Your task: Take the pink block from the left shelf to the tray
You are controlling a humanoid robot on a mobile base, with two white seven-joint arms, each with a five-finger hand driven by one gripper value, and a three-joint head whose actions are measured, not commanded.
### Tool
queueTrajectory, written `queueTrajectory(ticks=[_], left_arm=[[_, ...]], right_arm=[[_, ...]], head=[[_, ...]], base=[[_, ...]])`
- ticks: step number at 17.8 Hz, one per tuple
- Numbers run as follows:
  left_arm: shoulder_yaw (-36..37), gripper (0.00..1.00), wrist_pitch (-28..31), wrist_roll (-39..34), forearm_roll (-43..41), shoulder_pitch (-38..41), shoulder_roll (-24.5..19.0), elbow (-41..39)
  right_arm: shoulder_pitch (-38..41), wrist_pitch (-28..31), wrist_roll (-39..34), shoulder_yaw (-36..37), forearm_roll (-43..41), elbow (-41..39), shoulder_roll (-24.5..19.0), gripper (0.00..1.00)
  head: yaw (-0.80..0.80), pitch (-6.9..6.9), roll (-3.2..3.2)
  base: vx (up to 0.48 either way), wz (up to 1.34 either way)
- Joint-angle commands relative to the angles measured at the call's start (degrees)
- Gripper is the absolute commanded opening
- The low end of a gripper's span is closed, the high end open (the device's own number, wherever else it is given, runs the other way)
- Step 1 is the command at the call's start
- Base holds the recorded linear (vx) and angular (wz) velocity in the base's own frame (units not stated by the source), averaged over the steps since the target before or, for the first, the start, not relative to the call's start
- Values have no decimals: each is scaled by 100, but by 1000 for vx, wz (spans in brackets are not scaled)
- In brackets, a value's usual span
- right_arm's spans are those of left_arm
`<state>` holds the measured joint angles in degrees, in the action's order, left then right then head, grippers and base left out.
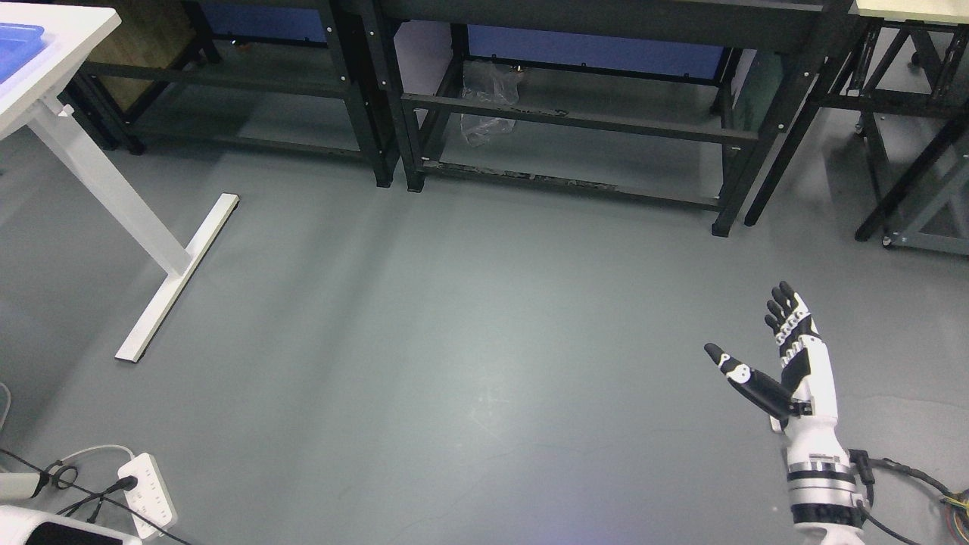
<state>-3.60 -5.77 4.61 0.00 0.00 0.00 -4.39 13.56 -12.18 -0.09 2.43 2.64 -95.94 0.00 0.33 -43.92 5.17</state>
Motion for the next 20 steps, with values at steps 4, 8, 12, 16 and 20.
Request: queueTrajectory(ticks=[4,8,12,16,20], left_arm=[[0,100,-3,-4,-9,53,-100,0],[0,100,-3,-4,-9,53,-100,0],[0,100,-3,-4,-9,53,-100,0],[0,100,-3,-4,-9,53,-100,0],[0,100,-3,-4,-9,53,-100,0]], right_arm=[[41,-13,0,3,-9,-21,100,100],[33,-30,0,3,-9,-21,100,100],[15,-65,18,47,-9,-12,100,100],[-2,-179,79,47,-35,-3,100,100],[-38,-461,332,126,1363,-21,100,97]], head=[[0,0,0],[0,0,0],[0,0,0],[0,0,0],[0,0,0]], base=[[0,0],[0,0],[0,0],[0,0],[24,0]])
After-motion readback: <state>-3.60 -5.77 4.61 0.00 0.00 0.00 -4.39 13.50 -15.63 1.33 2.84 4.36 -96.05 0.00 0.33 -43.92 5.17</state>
